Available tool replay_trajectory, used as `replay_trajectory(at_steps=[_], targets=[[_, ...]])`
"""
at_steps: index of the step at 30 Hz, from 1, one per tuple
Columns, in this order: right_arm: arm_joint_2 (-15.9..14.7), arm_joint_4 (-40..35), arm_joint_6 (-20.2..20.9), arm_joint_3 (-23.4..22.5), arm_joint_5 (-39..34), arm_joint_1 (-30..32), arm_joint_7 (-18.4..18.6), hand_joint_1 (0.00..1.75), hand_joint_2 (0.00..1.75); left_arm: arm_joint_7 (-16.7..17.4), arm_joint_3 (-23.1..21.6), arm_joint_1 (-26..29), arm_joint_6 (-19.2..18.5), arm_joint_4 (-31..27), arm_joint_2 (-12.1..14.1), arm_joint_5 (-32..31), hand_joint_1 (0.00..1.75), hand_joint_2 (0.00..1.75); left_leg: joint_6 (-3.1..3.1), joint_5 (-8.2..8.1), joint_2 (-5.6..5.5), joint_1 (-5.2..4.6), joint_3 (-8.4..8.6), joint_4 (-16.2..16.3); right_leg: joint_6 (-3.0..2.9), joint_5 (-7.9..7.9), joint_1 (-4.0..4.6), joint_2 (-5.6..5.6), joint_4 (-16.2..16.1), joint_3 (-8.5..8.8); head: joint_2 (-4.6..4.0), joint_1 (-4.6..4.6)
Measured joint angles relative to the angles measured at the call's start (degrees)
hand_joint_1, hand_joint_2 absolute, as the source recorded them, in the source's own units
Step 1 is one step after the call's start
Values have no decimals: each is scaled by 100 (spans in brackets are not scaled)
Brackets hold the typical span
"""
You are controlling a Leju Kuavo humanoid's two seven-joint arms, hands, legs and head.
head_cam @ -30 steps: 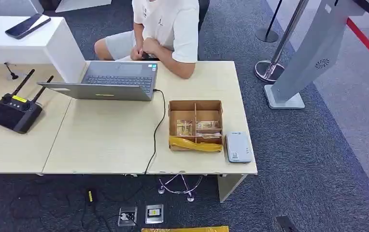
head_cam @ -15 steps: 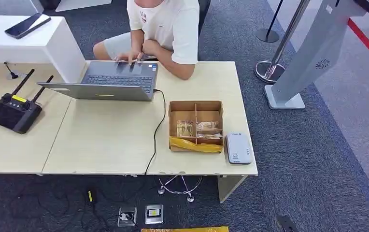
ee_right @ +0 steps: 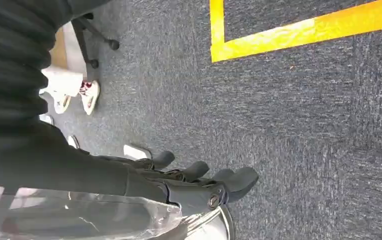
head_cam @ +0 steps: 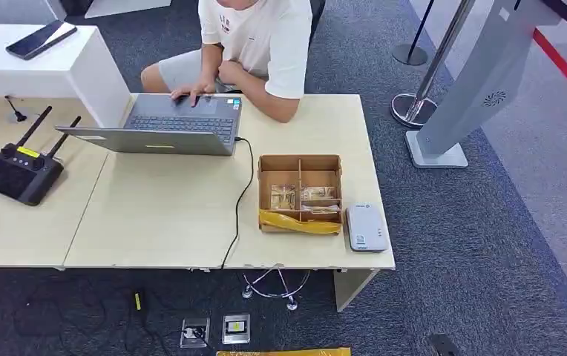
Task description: Pass the card to the sensor for recognition and then transmit it.
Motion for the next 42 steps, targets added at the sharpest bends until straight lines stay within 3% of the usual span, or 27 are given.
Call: replay_trajectory(at_steps=[2, 5, 7, 8, 12, 14, 19, 28, 42], targets=[[-9, 0, 15, 0, 2, 2, 0, 0, 175, -77, 18, -43, -88, 4, 187, -81, 0, 0, 0, 0, 0, 0, -1, 0, 0, 0, 0, 0, 0, -2, 0, 0], [-15, 2, 35, 0, 11, -8, 2, 0, 175, -278, 281, -107, -265, 18, 392, -966, 0, 0, 0, 0, -5, 1, -2, -1, -1, -1, 1, -7, 0, 4, 0, 4], [-13, 2, 39, 0, 13, -12, 15, 0, 175, -433, 718, -105, -424, 20, 558, -2115, 0, 0, -9, -6, -2, 0, 8, -1, -7, -5, 0, -4, 0, 7, 0, -2], [-13, 0, 39, 0, 11, -2, 22, 0, 175, -435, 868, -97, -479, 20, 615, -2381, 0, 0, -12, -8, 1, 0, 9, -1, -7, -4, 0, 1, 0, 6, 0, -2], [-17, 9, 44, 0, -18, 49, 24, 0, 175, -324, 1338, -61, -741, 33, 683, -2588, 0, 0, -12, -8, -2, 0, 5, 0, -8, -5, 0, -3, 0, 5, 0, 2], [-2, 18, 52, 0, -15, 50, 15, 0, 175, -72, 1607, -37, -842, 37, 659, -2610, 0, 0, -14, -11, -3, -1, 5, 0, -8, -6, -1, -1, -1, 5, 0, 2], [28, 37, 65, 0, 48, 59, 13, 0, 175, 436, 1869, 23, -905, 39, 259, -2634, 0, 0, -12, -12, -2, -7, 6, 0, -8, -6, -8, 0, -1, 5, 0, 0], [17, 39, 118, 48, 288, 38, -17, 0, 175, 773, 2089, 30, -1043, 42, -382, -2564, 0, 0, -11, -13, -2, -7, 8, 1, -7, -5, -9, 0, -3, 4, 0, 0], [-103, 39, 221, 192, 542, -31, -37, 0, 175, 1451, 2295, -248, -1301, 42, -1094, -2363, 0, 0, -10, -13, -2, -8, 9, 2, -7, -5, -9, -1, -2, 8, 0, -2]])
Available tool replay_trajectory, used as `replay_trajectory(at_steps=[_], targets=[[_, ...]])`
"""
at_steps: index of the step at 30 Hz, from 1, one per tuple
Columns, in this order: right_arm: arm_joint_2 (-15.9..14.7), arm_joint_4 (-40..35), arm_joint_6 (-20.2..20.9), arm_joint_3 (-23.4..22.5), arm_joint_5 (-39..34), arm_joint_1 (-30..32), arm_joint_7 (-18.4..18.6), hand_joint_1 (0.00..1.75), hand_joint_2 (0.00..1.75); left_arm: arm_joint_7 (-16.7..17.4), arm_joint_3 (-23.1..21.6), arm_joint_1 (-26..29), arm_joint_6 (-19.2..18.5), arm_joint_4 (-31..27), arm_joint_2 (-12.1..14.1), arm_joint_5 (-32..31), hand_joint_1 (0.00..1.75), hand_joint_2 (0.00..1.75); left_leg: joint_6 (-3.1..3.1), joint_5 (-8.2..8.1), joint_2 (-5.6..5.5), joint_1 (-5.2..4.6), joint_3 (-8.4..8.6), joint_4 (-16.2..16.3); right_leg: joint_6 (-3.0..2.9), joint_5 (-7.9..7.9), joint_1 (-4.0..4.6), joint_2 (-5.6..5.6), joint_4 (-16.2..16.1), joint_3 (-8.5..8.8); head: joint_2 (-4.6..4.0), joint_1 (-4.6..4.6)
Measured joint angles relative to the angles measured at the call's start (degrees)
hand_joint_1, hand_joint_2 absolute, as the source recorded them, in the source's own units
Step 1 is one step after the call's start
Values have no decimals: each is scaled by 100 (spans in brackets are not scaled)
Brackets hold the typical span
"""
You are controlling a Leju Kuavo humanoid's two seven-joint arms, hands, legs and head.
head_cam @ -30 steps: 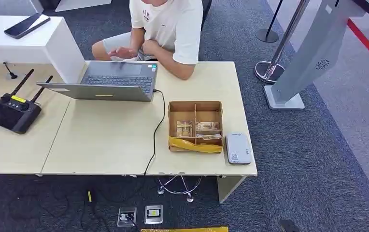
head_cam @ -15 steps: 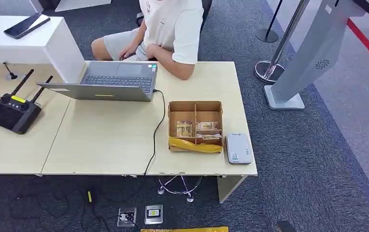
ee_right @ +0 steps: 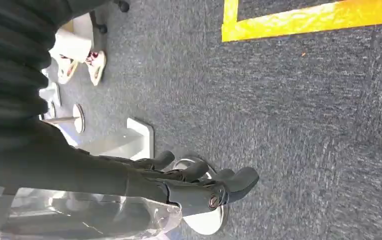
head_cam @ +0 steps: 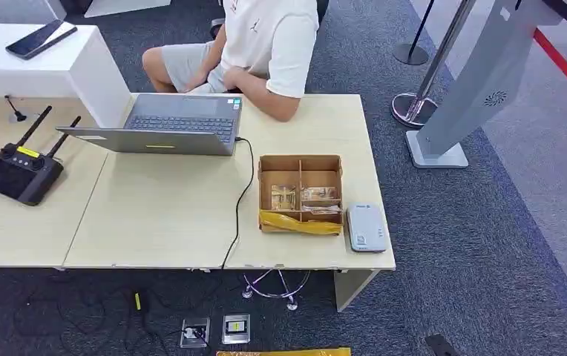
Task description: Pass the card to the sensor for recognition and then transmit it.
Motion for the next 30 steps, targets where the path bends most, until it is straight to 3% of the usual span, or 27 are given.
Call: replay_trajectory(at_steps=[8, 13, 30], targets=[[-17, 0, -28, 96, 17, 4, -53, 0, 175, 398, 24, -9, 0, 0, -507, -127, 0, 0, 0, -1, 0, -1, 2, 1, 0, 0, -1, 1, -1, -1, 0, 2], [-17, 0, -39, 138, 59, 41, -61, 0, 175, 470, 24, -33, -4, -7, -708, -149, 0, 0, 0, -1, 0, 0, 3, 1, 0, 0, 0, 1, -1, -1, 0, 0], [-76, 0, -68, 142, 52, 113, -155, 0, 175, 641, 24, -362, -308, -11, -986, -61, 0, 0, 0, -1, 1, 0, 3, 1, 0, 0, 0, 2, 0, -1, 0, -2]])
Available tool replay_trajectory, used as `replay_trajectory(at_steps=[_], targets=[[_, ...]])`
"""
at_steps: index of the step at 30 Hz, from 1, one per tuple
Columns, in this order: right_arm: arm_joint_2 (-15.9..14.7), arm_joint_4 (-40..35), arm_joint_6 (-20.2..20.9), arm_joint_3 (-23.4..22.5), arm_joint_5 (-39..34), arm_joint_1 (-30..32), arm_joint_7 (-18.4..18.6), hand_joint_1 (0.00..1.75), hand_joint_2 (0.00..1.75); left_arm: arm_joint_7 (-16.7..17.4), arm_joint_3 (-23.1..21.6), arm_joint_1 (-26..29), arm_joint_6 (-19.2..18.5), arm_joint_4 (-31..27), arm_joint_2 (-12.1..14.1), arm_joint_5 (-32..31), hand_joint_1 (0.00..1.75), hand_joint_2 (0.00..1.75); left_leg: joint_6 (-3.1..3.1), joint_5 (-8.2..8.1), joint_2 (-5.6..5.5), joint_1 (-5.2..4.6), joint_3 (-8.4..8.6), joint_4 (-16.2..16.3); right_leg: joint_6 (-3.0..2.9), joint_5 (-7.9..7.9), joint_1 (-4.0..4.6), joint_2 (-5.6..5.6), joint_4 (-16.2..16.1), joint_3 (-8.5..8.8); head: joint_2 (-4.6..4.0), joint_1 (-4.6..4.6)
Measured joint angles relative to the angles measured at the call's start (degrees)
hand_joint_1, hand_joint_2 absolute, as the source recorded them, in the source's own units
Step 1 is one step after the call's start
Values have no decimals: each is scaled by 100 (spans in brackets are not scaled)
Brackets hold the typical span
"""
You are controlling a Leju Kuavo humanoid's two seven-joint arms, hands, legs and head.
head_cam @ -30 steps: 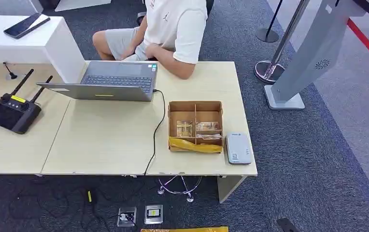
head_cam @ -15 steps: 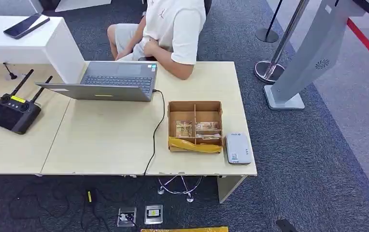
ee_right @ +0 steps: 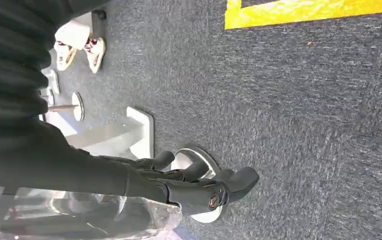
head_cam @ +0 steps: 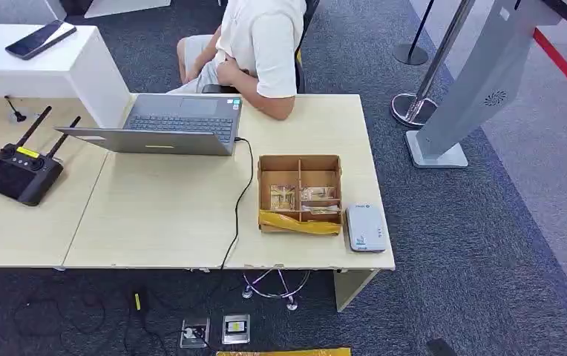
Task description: Pass the card to the sensor for recognition and then transmit it.
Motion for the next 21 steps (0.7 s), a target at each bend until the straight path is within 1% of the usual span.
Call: replay_trajectory(at_steps=[7, 8, 10, 13, 16, 19, 21], targets=[[-20, 0, 37, 0, 9, 18, 6, 0, 175, 179, -4, -126, -109, -33, -48, 6, 0, 0, 0, 0, 0, 0, 1, 0, 0, 0, 0, 1, 0, -3, 0, 0], [-13, 0, 44, 2, 33, 18, 20, 0, 175, 265, -4, -192, -193, -35, -99, 29, 0, 0, 1, 2, -1, 0, 0, 2, 0, 1, 0, -2, 0, -6, 0, 2], [4, 2, 46, 4, 48, 9, 70, 0, 175, 552, -4, -392, -445, -83, -206, 111, 0, 0, 6, 7, -6, 0, -3, 2, 2, 2, 0, -11, 0, 0, 0, 2], [44, 2, 48, 4, 48, -14, 114, 0, 175, 780, -9, -670, -638, -164, -324, 208, 0, 0, 7, 7, -8, -1, 2, 1, 3, 3, -1, -12, 0, 10, 0, 2], [79, 2, 74, 4, 57, 4, 116, 0, 175, 828, -15, -871, -708, -214, -453, 324, 0, 0, 7, 7, -3, -1, 2, 2, 5, 7, -1, -8, 0, 7, 0, 2], [81, 2, 87, 7, 59, 15, 122, 0, 175, 846, -15, -1027, -719, -258, -507, 428, 0, 0, 7, 7, -3, -1, 2, 3, 5, 7, -2, -7, 0, 5, 0, 2], [72, 2, 70, 7, 74, 10, 125, 0, 175, 918, -15, -1133, -780, -277, -531, 520, 0, 0, 7, 7, -3, -1, 1, 3, 5, 7, -1, -6, 0, 5, 0, 0]])
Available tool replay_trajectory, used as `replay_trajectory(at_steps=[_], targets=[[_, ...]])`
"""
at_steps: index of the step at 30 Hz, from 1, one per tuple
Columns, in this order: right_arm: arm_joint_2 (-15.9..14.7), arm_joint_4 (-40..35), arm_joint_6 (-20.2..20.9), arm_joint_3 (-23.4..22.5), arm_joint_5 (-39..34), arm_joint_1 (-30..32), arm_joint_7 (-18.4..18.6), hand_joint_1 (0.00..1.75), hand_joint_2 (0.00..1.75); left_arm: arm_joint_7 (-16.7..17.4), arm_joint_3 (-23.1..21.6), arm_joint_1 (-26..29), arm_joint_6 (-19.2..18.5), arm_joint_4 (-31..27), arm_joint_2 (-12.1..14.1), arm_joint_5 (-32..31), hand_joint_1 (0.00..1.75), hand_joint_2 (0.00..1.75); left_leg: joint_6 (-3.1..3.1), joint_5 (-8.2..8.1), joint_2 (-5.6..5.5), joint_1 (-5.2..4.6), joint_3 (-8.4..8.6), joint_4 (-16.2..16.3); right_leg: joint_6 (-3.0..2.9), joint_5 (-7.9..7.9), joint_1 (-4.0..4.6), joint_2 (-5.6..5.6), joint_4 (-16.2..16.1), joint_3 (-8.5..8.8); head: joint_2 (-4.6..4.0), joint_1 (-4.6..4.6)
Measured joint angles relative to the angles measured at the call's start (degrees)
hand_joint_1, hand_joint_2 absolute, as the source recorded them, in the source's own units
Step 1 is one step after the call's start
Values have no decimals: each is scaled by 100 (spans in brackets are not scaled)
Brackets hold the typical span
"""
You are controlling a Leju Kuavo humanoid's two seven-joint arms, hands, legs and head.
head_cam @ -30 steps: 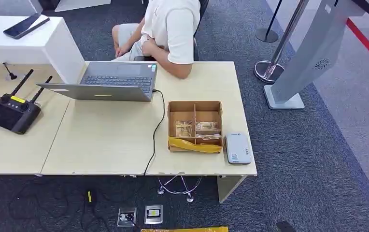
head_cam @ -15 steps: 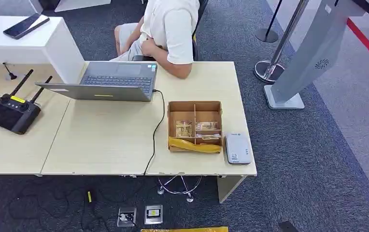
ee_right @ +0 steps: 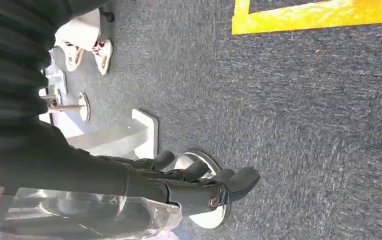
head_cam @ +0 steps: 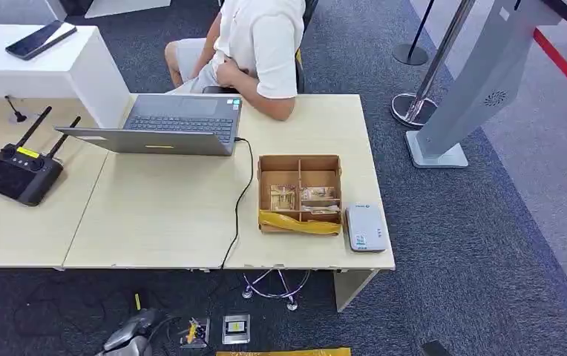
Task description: Pass the card to the sensor for recognition and then transmit it.
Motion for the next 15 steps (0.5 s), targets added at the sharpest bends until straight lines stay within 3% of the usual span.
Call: replay_trajectory(at_steps=[15], targets=[[-2, 0, -31, 26, 103, -107, -2, 0, 175, 431, -7, -863, -542, -53, -18, 302, 0, 0, 6, 6, -3, 0, -6, 1, 0, 1, 1, -2, 1, -6, 0, 2]])
